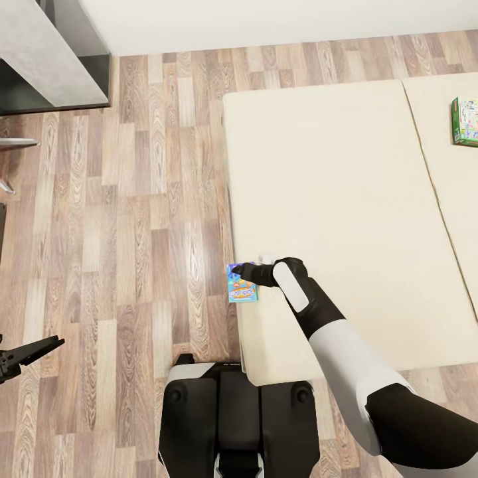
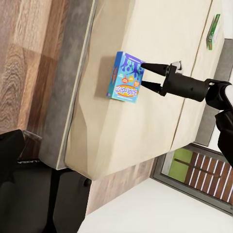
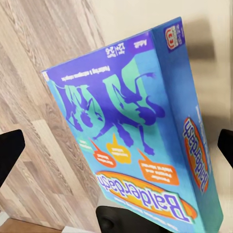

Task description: Put all the toys in the child's room - the three board games (two on the bed and one on the table), the two jigsaw puzzles on the table, and the tennis ball on the table - inside the toy box on the table in the child's room.

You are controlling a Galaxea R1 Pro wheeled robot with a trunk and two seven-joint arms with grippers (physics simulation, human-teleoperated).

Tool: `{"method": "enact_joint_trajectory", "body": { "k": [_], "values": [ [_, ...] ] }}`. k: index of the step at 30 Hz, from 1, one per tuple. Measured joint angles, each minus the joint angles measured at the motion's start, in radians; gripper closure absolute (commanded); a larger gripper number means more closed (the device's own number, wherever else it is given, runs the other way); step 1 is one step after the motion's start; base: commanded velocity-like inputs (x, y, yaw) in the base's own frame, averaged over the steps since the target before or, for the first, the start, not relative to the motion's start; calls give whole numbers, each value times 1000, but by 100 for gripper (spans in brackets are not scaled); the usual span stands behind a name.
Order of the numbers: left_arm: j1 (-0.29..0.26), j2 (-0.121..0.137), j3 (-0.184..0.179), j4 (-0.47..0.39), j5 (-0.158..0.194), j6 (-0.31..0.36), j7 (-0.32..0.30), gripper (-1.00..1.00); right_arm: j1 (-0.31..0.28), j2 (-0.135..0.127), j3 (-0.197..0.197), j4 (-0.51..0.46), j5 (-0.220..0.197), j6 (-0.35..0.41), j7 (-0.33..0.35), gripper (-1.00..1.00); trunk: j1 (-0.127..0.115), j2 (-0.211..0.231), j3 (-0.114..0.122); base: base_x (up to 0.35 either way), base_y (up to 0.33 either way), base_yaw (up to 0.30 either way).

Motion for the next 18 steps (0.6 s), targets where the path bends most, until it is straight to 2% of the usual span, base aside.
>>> {"method": "enact_joint_trajectory", "body": {
  "k": [18],
  "values": [
    [0, 0, 0, 0, 0, 0, 0, -100, 0, 0, -2, -37, 0, 20, -14, -100, 0, 0, 0, 0, 0, 0]
  ]
}}
